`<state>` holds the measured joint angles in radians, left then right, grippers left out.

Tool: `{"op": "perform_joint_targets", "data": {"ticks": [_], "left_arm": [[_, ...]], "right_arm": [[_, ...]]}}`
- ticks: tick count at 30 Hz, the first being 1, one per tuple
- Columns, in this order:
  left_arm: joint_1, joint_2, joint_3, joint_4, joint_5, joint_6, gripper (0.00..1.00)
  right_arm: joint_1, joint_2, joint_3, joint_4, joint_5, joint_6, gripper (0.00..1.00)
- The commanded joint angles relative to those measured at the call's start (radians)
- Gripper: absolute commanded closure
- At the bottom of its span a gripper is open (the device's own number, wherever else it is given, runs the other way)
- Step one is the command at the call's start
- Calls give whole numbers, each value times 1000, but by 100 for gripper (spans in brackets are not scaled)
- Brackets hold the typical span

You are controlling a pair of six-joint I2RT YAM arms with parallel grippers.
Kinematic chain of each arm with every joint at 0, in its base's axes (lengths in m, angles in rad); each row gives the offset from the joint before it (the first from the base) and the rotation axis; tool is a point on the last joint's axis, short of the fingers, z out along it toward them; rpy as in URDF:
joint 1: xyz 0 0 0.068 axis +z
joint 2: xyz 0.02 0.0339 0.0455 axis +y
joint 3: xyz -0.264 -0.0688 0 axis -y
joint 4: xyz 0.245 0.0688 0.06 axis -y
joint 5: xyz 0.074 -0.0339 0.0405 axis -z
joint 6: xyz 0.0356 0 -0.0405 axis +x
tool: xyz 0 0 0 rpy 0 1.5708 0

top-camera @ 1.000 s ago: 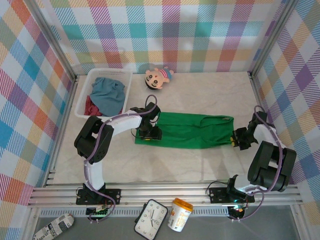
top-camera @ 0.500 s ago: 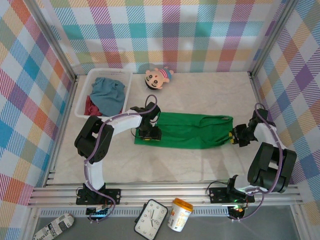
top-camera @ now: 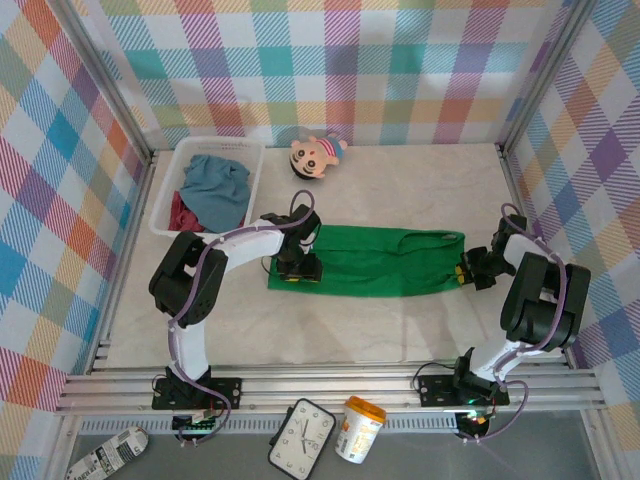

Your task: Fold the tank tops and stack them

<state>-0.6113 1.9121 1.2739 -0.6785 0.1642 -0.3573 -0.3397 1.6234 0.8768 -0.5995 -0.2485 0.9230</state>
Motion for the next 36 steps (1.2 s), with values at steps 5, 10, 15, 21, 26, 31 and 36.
{"op": "perform_joint_targets", "data": {"ticks": [5, 10, 15, 21, 26, 31, 36], "left_arm": [[14, 9, -8, -80, -2, -4, 48], [13, -45, 23, -104, 4, -13, 47], [14, -56, 116, -125, 13, -11, 45], [48, 41, 254, -104, -56, 15, 45], [71, 170, 403, -63, -159, 65, 44], [90, 310, 544, -118, -206, 123, 46], [107, 360, 539, -144, -208, 141, 47]], "right_arm": [[0, 48, 37, -63, 179, -87, 83], [-16, -28, 40, -122, 258, -154, 71], [-15, -109, 63, -156, 200, -202, 57], [56, -242, 51, -181, 88, -179, 46], [248, -313, -48, -129, 61, -62, 49], [341, -272, -151, 2, 63, 33, 53], [346, -137, -89, 37, 110, -33, 57]]}}
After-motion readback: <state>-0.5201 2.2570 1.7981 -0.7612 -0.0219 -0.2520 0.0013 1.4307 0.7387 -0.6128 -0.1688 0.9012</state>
